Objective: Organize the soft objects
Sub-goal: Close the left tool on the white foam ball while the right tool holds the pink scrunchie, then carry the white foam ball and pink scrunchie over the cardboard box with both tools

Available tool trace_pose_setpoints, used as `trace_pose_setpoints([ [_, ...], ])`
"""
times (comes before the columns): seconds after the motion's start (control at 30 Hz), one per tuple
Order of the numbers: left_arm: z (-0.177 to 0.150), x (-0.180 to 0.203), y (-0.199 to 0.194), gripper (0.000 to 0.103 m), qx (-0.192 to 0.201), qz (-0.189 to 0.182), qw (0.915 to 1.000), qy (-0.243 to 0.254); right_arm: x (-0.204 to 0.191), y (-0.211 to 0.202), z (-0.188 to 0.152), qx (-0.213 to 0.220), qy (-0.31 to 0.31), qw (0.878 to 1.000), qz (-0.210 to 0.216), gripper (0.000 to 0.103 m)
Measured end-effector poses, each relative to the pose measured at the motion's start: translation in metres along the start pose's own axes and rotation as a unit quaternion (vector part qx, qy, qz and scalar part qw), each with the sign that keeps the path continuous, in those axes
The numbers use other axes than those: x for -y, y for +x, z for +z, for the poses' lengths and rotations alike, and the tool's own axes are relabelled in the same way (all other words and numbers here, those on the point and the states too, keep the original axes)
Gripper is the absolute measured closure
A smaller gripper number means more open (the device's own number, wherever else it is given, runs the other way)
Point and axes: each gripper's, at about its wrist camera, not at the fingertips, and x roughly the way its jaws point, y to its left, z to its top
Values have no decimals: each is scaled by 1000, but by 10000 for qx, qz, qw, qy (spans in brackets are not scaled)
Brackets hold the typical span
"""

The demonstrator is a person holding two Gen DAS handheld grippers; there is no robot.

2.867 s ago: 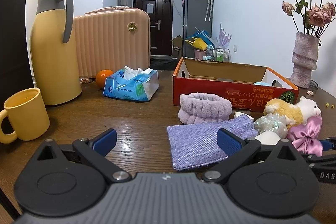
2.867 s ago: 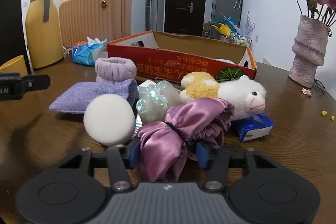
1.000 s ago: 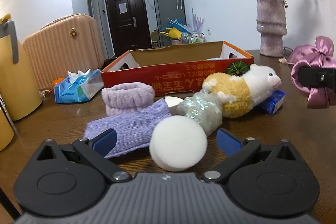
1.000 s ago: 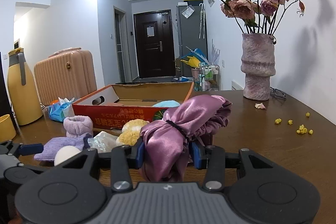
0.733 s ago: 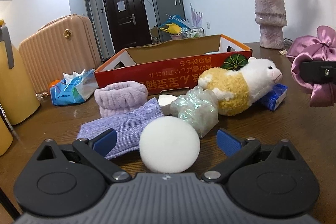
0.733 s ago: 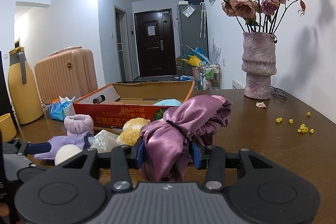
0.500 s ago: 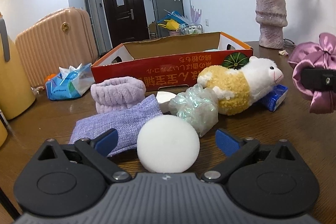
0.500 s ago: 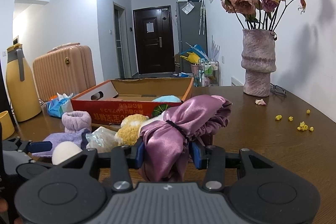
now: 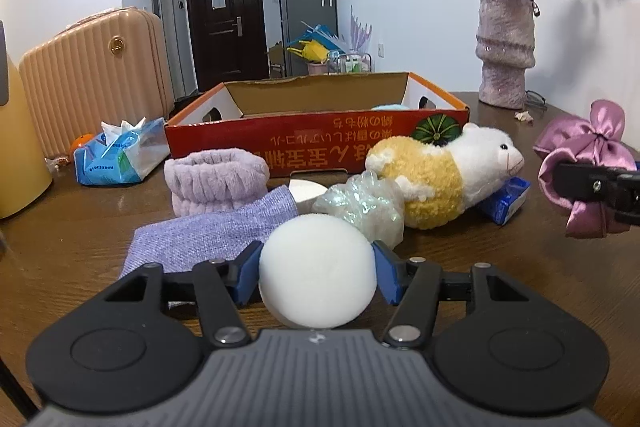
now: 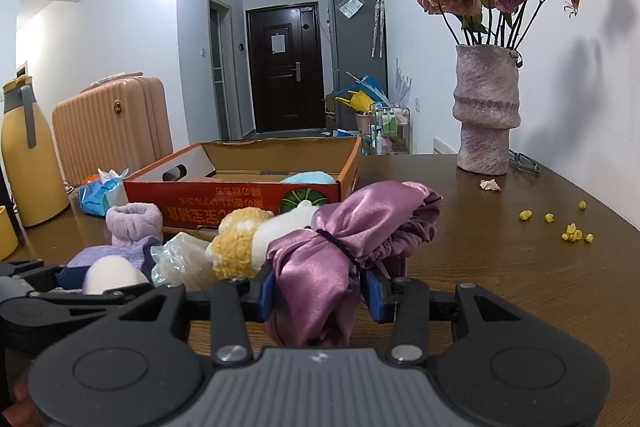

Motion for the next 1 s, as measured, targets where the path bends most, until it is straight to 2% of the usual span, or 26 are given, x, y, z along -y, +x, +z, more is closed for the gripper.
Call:
trace_pose_setpoints([
  [0.43,8,-11,-19,44,458,-4,9988,-154,-1,4,-1,16,-4,10000,-16,60],
  [1.0,33,-31,-36,44,981,30,9936,-560,-30,2,12,585,-364,9976,11,60],
])
